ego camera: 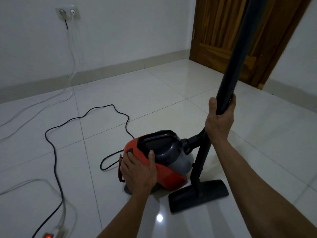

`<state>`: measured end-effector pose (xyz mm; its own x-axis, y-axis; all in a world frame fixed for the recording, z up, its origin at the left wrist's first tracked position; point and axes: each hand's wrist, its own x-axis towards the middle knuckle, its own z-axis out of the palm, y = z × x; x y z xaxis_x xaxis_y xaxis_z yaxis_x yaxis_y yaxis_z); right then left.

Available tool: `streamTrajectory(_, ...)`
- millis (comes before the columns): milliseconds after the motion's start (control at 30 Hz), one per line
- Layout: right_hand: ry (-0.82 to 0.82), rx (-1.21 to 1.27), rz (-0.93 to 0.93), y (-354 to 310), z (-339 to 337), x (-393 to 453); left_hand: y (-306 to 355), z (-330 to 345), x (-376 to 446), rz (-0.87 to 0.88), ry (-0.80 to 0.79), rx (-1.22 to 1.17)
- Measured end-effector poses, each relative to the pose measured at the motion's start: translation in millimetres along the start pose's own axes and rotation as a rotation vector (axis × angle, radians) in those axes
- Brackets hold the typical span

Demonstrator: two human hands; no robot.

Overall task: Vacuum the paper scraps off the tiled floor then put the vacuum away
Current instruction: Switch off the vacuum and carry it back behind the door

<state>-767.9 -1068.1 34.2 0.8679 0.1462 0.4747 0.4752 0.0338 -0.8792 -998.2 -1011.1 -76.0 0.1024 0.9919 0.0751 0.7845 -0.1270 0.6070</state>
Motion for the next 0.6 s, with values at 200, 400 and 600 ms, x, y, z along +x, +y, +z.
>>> streamTrajectory(200, -0.003, -0.003, 0.013, 0.1, -0.5, -0.7, 1.3, -1.4, -0.5, -0.002, -0.007, 0.005)
streamTrajectory(400, -0.003, -0.017, 0.019, 0.8, 0.0, 0.1, 1.2, -0.5, -0.3, 0.007, 0.001, 0.011)
streamTrajectory(600, -0.002, -0.021, 0.020, 2.2, -0.4, 0.4, 0.9, 0.5, -0.1, 0.013, 0.011, 0.010)
